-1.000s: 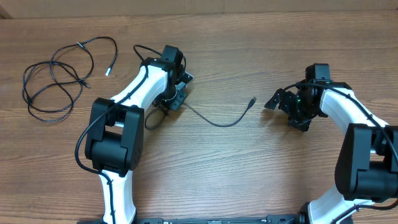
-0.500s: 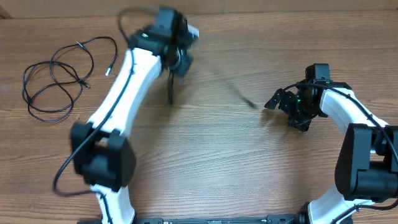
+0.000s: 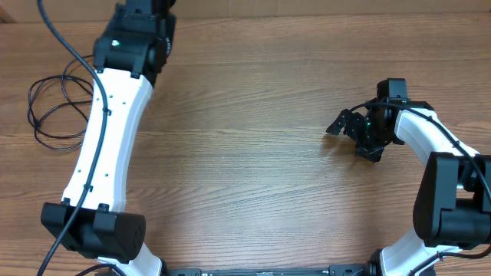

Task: Untangle cables
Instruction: 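Carry the last cable to the left pile with the left gripper and release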

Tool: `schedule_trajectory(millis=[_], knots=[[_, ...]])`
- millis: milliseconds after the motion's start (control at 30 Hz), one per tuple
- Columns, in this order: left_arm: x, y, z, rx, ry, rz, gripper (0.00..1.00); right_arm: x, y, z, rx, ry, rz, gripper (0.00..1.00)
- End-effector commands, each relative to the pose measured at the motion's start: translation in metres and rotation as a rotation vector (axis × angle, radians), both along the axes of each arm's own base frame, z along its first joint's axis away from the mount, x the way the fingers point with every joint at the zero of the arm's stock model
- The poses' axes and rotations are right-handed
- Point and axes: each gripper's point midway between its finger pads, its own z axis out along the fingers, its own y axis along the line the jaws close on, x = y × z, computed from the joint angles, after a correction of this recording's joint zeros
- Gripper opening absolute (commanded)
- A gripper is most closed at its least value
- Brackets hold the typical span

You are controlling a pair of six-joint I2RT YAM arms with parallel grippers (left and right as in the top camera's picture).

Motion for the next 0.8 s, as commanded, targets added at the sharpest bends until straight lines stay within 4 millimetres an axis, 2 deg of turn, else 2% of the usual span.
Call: schedule_trajectory(millis=[0, 133, 333, 500, 633, 667, 700, 767], knots=[[-0.002, 0.035, -0.016, 0.011, 0.038, 0.119, 0.04, 0.001, -0.002, 0.0, -0.01, -0.002, -0.002, 1.0], [-0.003, 0.072, -0.048, 0.009, 0.135, 0.188, 0.04, 0.001, -0.002, 0.0, -0.01, -0.003, -0.001, 1.0], [-0.008, 0.117, -0.097, -0.056, 0.263, 0.258, 0.04, 0.001, -0.002, 0.0, -0.01, -0.003, -0.001, 1.0], [-0.016, 0.157, -0.107, -0.188, 0.25, 0.322, 0.04, 0.001, -0.002, 0.0, -0.01, -0.003, -0.001, 1.0], [-0.028, 0.174, -0.116, -0.289, 0.27, 0.348, 0.04, 0.001, -0.002, 0.0, -0.01, -0.002, -0.002, 1.0], [-0.032, 0.178, -0.118, -0.309, 0.272, 0.366, 0.07, 0.001, -0.002, 0.0, -0.01, -0.003, -0.001, 1.0], [-0.036, 0.181, -0.12, -0.329, 0.275, 0.383, 0.17, 0.001, -0.002, 0.0, -0.01, -0.003, -0.001, 1.0], [-0.044, 0.192, -0.122, -0.362, 0.273, 0.435, 0.3, 0.001, -0.002, 0.0, -0.01, -0.003, -0.001, 1.0]])
